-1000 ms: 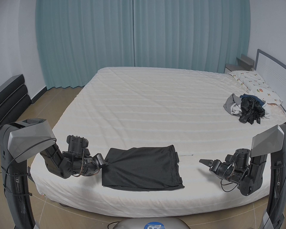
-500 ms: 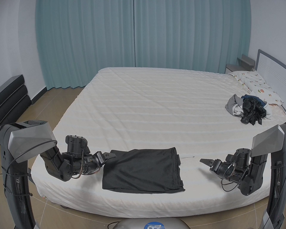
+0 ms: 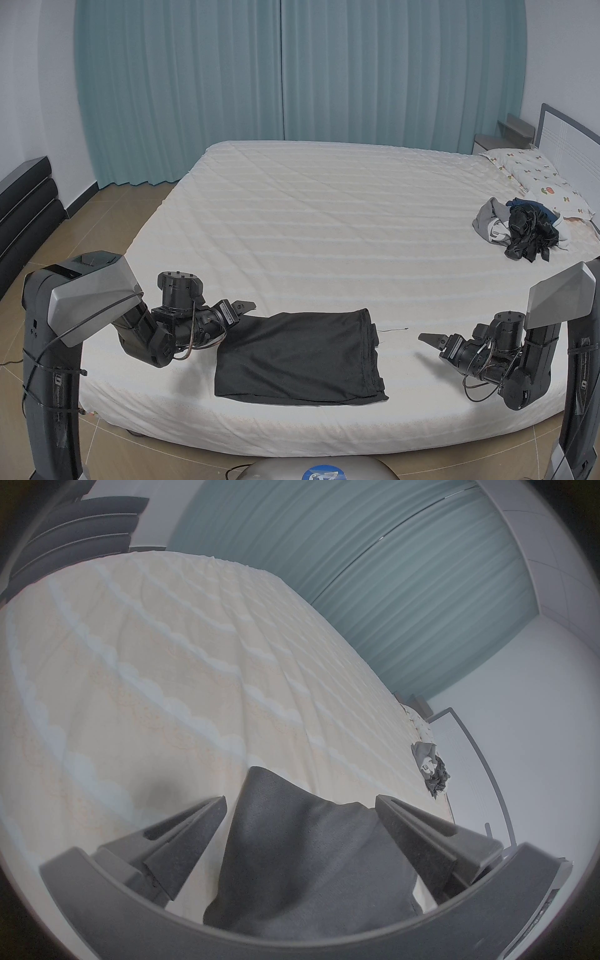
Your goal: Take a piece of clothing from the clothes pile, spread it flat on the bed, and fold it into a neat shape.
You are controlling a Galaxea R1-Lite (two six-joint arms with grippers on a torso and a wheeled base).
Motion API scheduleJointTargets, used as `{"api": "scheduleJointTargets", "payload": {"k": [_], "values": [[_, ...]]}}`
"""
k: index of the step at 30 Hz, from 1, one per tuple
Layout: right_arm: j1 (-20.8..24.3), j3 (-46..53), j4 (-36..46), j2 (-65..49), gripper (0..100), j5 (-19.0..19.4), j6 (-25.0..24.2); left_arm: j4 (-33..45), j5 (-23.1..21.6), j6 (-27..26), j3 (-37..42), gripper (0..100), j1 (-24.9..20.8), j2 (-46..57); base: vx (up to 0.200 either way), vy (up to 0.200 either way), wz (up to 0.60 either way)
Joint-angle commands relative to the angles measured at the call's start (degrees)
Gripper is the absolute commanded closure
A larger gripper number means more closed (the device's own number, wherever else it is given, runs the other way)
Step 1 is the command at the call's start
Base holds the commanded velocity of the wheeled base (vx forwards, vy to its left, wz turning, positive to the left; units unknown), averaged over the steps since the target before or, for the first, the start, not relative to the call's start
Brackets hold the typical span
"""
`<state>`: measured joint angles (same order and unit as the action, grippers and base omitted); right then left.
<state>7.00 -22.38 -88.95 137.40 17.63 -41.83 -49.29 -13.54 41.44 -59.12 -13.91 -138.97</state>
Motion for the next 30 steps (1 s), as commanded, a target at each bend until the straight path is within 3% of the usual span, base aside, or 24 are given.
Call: {"api": "scheduleJointTargets", "payload": {"k": [1,6,7,22,30], "values": [[0.2,0.1,-0.5,0.1,0,0.0,0.0,0.0,0.4,0.0,-1.4,0,-0.3,-2.4,0.000,0.000,0.00],[0.2,0.1,-0.5,0.1,0,0.0,0.0,0.0,2.3,0.2,-2.9,0,-0.3,-3.4,0.000,0.000,0.00],[0.2,0.1,-0.5,0.1,0,0.0,0.0,0.0,2.8,0.3,-3.3,100,-0.3,-3.8,0.000,0.000,0.00],[-0.2,0.1,-0.5,-0.2,0,0.0,0.0,-0.5,9.1,6.6,-5.6,100,1.2,-4.3,0.000,0.000,0.00],[-0.3,0.1,-0.5,-0.7,0,0.0,0.0,-0.5,9.3,8.5,-5.6,100,1.3,-4.2,0.000,0.000,0.00]]}}
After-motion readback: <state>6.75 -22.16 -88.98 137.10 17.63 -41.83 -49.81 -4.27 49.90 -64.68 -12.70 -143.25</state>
